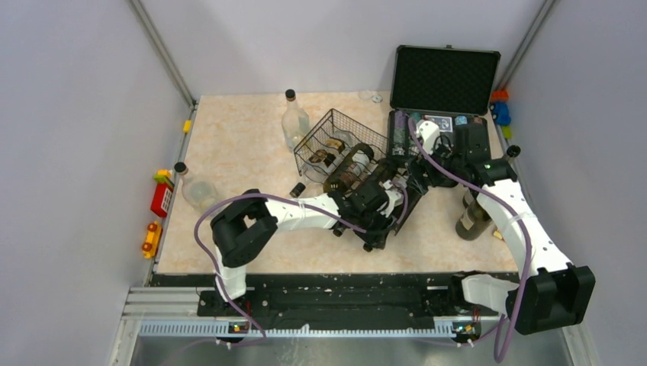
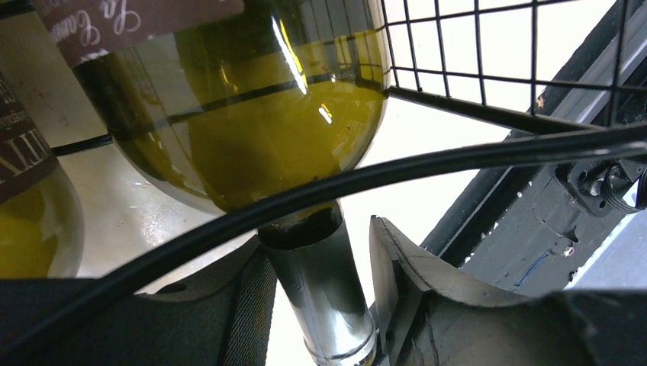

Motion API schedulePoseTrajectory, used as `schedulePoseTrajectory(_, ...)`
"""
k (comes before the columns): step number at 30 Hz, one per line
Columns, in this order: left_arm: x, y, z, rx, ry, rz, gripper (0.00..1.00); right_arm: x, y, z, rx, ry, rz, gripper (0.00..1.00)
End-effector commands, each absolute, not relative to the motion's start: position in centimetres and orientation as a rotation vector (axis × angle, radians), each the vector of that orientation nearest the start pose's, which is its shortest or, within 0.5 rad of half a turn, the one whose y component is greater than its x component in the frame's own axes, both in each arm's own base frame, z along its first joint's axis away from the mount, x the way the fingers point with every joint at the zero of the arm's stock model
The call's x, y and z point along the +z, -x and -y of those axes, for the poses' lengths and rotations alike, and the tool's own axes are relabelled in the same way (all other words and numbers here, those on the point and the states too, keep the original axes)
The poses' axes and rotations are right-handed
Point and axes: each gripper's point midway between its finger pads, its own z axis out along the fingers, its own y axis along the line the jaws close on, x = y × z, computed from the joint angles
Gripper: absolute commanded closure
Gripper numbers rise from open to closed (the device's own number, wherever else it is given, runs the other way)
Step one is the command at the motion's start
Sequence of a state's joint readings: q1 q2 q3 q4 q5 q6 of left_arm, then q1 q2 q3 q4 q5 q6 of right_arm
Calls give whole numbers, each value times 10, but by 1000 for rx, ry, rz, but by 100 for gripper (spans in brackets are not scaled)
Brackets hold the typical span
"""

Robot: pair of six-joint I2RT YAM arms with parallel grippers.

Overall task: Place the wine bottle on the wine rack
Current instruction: Place the wine bottle in the wine rack.

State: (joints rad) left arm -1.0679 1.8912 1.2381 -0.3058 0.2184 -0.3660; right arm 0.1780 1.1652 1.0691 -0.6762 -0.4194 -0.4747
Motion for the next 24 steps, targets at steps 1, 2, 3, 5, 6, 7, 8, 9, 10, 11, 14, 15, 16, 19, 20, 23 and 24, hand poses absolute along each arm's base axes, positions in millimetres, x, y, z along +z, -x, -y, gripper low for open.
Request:
schedulePoseTrajectory(1, 70, -180, 444, -867, -1028, -2370, 49, 206, -298, -109, 350, 899, -2058, 24)
schedulePoseTrajectory(2, 70, -180, 443, -863, -1031, -2372, 48, 207, -298, -108, 349, 898, -2057, 24)
schedulePoseTrajectory(3, 70, -181, 443, -859, -1031, -2373, 47, 207, -297, -109, 351, 898, -2056, 23)
schedulePoseTrajectory(5, 71, -180, 442, -855, -1034, -2373, 46, 207, -296, -108, 351, 898, -2056, 23)
schedulePoseTrajectory(6, 71, -180, 441, -853, -1037, -2372, 46, 208, -296, -109, 352, 899, -2055, 23)
schedulePoseTrajectory(7, 72, -180, 440, -851, -1038, -2371, 44, 208, -295, -108, 351, 900, -2056, 23)
schedulePoseTrajectory(8, 73, -181, 439, -845, -1038, -2369, 41, 208, -295, -108, 351, 900, -2058, 23)
schedulePoseTrajectory(9, 75, -180, 439, -845, -1041, -2363, 38, 208, -295, -108, 350, 899, -2058, 23)
schedulePoseTrajectory(10, 76, -180, 437, -842, -1044, -2361, 37, 208, -294, -108, 350, 900, -2057, 23)
schedulePoseTrajectory(11, 78, -180, 437, -840, -1046, -2356, 36, 209, -294, -108, 350, 900, -2056, 23)
schedulePoseTrajectory(14, 83, -181, 433, -830, -1058, -2336, 29, 210, -293, -109, 357, 905, -2053, 23)
schedulePoseTrajectory(15, 85, -181, 432, -826, -1062, -2326, 28, 211, -294, -109, 359, 903, -2051, 23)
schedulePoseTrajectory(16, 87, -181, 431, -821, -1067, -2319, 27, 212, -294, -109, 359, 901, -2048, 23)
schedulePoseTrajectory(19, 94, -180, 425, -814, -1083, -2295, 21, 216, -295, -111, 362, 900, -2040, 23)
schedulePoseTrajectory(20, 97, -180, 424, -813, -1091, -2285, 19, 218, -296, -111, 363, 898, -2038, 23)
schedulePoseTrajectory(23, 107, -176, 418, -820, -1118, -2254, 14, 222, -297, -112, 369, 895, -2032, 23)
schedulePoseTrajectory(24, 110, -175, 416, -820, -1129, -2247, 12, 224, -297, -112, 370, 894, -2029, 23)
